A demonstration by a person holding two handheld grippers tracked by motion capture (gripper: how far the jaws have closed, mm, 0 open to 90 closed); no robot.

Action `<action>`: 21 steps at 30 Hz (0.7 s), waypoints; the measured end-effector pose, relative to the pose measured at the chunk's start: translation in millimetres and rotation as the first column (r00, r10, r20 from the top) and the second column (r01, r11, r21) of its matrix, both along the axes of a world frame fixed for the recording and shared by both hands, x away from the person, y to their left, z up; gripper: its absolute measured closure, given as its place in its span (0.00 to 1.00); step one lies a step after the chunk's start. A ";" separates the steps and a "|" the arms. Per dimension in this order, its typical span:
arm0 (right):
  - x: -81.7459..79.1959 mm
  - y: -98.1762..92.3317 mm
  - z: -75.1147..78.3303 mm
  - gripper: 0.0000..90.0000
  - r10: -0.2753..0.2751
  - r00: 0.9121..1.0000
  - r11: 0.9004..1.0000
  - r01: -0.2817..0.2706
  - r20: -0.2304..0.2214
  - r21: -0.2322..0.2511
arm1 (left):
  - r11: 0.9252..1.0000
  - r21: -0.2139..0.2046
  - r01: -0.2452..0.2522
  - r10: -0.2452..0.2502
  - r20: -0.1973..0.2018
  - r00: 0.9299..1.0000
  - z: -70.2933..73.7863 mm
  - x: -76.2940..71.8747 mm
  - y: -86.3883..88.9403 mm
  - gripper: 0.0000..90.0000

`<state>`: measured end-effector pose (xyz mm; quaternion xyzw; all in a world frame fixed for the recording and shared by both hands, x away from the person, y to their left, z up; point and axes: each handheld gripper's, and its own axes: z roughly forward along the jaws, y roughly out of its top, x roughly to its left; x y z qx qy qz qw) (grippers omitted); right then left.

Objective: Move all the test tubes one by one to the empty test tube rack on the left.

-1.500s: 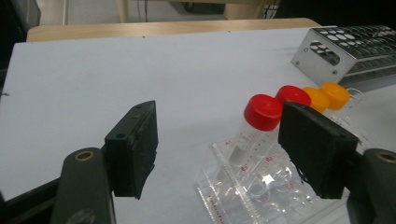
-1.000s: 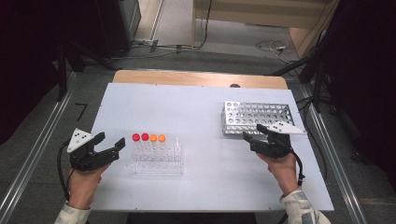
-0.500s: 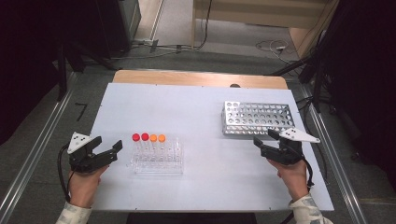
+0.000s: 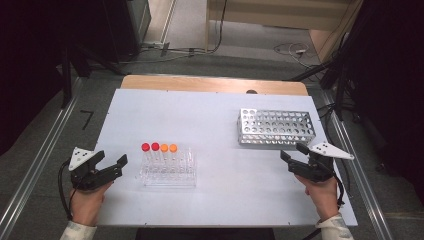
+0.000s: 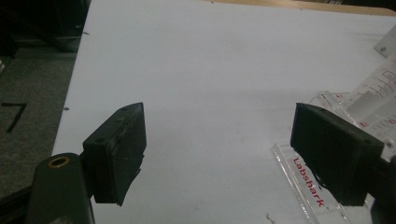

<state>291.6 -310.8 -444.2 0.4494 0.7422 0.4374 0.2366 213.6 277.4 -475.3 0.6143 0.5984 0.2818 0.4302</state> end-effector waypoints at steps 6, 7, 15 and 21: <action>-3.7 -9.9 -1.5 0.32 -0.024 1.000 1.000 0.024 -0.001 0.001 | 1.000 0.011 -0.004 0.004 0.002 1.000 -1.1 -2.8 1.5 0.21; -4.5 -12.0 -1.8 0.32 -0.030 1.000 1.000 0.030 -0.003 0.003 | 1.000 0.013 -0.004 0.004 0.002 1.000 -1.3 -3.0 1.4 0.21; -11.1 -28.0 -4.2 0.32 -0.059 0.998 0.998 0.059 0.002 0.002 | 1.000 0.019 -0.005 0.005 -0.002 1.000 -2.3 -3.2 1.1 0.21; -16.2 -40.2 -6.6 0.32 -0.090 0.996 0.996 0.090 -0.009 0.006 | 1.000 0.024 0.001 -0.001 -0.006 1.000 -3.0 -2.6 0.2 0.21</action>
